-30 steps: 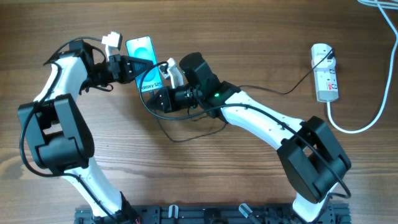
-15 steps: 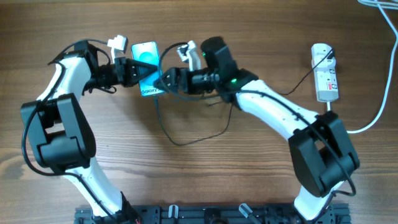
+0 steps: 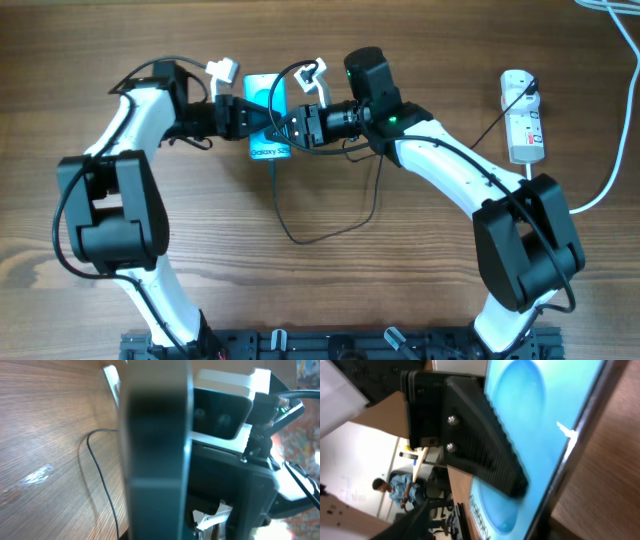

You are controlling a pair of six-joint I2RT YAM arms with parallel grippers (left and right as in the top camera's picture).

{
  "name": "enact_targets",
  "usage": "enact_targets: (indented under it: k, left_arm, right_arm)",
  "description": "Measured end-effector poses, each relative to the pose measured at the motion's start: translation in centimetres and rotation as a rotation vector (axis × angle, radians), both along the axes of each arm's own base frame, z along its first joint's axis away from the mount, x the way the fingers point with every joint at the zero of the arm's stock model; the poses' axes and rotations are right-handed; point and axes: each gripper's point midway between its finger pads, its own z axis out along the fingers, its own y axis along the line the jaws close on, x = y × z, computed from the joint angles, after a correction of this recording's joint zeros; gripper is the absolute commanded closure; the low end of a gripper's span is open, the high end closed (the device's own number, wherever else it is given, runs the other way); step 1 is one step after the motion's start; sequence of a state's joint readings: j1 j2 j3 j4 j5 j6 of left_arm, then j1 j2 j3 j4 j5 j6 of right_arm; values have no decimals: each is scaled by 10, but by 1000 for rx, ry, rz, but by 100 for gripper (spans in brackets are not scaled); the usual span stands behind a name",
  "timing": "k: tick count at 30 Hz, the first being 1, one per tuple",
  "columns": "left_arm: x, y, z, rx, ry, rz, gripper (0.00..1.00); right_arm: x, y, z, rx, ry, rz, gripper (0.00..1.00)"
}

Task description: Plug charger to phone and switch on socket

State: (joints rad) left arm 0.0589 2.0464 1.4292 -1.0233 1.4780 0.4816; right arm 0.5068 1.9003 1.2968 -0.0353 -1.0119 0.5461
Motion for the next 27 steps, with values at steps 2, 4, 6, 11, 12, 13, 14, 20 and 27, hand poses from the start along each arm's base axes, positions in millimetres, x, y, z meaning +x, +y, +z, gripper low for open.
enact_targets:
  k: [2, 4, 6, 11, 12, 13, 14, 20, 27]
  left_arm:
    - [-1, -4, 1, -3, -7, -9, 96]
    - [-1, -4, 2, -9, -8, -9, 96]
    - [-1, -4, 3, -17, -8, -8, 96]
    - [1, -3, 9, -52, -39, -4, 96]
    - [1, -3, 11, -62, -47, -4, 96]
    - [1, -3, 11, -64, -50, -4, 96]
    - [1, -3, 12, -66, -53, -4, 96]
    - [1, -3, 12, -66, -58, -4, 96]
    - [1, -3, 12, -66, -56, -5, 96]
  right_arm:
    - [0, -2, -4, -16, 2, -4, 65]
    - [0, -3, -7, -31, 8, -12, 76]
    - [1, -5, -11, -46, 11, -22, 81]
    - [3, -7, -9, -37, 12, -22, 93]
    - [3, -8, -7, -30, 11, -17, 93]
    - [3, -8, -7, -27, 8, -14, 94]
    - [3, -8, -7, -27, 8, -14, 95]
    - [3, -8, -7, -26, -10, -7, 95]
    - [3, -8, -6, -22, -10, -2, 95]
